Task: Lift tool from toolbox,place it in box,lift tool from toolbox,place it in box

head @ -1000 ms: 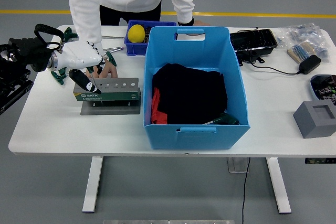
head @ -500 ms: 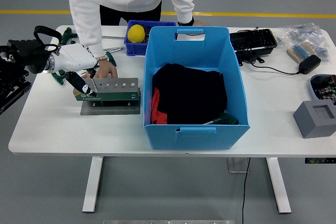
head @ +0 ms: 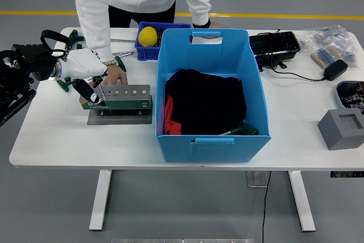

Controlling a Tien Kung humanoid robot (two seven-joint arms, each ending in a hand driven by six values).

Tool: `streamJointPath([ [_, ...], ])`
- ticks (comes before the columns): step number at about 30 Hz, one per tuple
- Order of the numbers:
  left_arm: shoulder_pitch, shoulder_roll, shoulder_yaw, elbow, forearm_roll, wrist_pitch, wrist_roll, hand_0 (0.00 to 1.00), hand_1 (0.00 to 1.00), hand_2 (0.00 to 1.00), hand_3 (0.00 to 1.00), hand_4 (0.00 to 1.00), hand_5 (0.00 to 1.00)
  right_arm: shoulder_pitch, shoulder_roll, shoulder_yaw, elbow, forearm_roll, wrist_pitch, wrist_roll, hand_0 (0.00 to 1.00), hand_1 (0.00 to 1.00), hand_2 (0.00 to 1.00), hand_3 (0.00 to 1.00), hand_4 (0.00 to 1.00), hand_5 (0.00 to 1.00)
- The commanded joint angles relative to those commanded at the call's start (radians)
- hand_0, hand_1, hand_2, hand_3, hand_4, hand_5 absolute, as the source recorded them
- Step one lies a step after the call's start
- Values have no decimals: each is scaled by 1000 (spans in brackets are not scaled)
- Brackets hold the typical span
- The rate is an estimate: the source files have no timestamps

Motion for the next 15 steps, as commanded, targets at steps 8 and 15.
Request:
streamJointPath([
  [8, -5, -4, 19, 9, -8, 16, -6, 747, 342, 247, 209, 953, 824, 1, 0, -8, 0, 10, 1, 2, 671, 649, 738, 617, 844, 724],
  [15, -15, -5, 27, 24, -39, 51, -27, 681, 245, 194, 162, 950, 833, 5, -2, -12, -1, 16, 1, 3, 671, 649, 737, 617, 844, 724],
])
